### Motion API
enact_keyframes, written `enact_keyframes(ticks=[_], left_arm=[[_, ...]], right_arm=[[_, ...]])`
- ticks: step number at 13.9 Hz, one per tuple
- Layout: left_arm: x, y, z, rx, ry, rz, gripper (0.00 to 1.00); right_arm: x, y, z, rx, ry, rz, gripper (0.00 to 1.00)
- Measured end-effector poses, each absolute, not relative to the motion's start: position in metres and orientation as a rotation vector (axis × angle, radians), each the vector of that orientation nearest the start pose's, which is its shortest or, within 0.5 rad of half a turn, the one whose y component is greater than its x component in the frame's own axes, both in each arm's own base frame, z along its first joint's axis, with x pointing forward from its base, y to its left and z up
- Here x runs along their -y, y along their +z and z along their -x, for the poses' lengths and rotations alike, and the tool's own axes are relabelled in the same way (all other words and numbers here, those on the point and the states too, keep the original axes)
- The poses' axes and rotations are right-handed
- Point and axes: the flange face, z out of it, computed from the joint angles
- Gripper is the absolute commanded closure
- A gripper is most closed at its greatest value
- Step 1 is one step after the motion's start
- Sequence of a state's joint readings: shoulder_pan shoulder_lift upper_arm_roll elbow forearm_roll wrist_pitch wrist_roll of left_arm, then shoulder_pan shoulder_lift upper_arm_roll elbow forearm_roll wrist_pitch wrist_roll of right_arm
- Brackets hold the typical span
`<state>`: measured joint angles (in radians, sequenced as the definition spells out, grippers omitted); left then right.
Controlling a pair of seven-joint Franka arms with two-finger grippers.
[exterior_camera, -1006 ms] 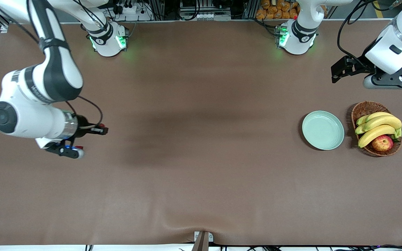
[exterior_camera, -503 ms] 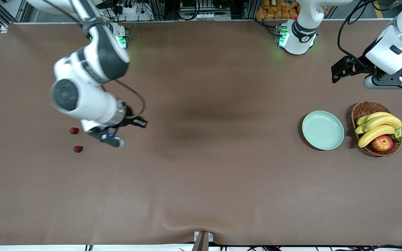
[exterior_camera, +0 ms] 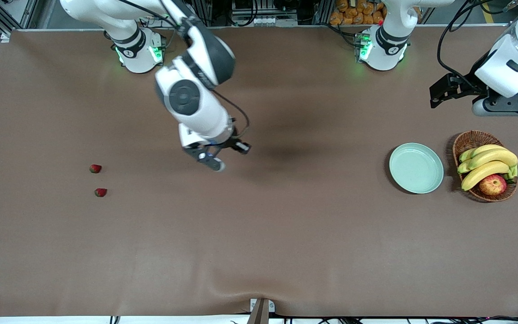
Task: Collect all strawberries into plate
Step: 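Carry the strawberry with the right gripper toward the table middle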
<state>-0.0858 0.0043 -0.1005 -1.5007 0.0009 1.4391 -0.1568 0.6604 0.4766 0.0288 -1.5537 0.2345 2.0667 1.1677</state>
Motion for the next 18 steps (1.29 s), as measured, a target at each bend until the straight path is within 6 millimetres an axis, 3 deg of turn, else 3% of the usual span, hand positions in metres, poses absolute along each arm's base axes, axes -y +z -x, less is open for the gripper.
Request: enact_keyframes(ticks=[5,9,14,18], left_arm=[[0.101,0.643,-0.533,-0.047,0.105,3.128,0.0],[0.101,0.642,-0.533,-0.047,0.106,3.127,0.0],[0.103,0.642,-0.533,-0.053,0.107,3.127,0.0],[0.106,0.64,-0.533,-0.063,0.114,3.126,0.0]], right_arm=[[-0.511,0.314,-0.491,-0.966,0.234,2.821,0.91],[-0.55,0.267,-0.476,-0.975,0.212,2.811,0.91],[-0.569,0.213,-0.459,-0.969,0.184,2.828,0.91],[-0.582,0.194,-0.449,-0.975,0.157,2.803,0.87]])
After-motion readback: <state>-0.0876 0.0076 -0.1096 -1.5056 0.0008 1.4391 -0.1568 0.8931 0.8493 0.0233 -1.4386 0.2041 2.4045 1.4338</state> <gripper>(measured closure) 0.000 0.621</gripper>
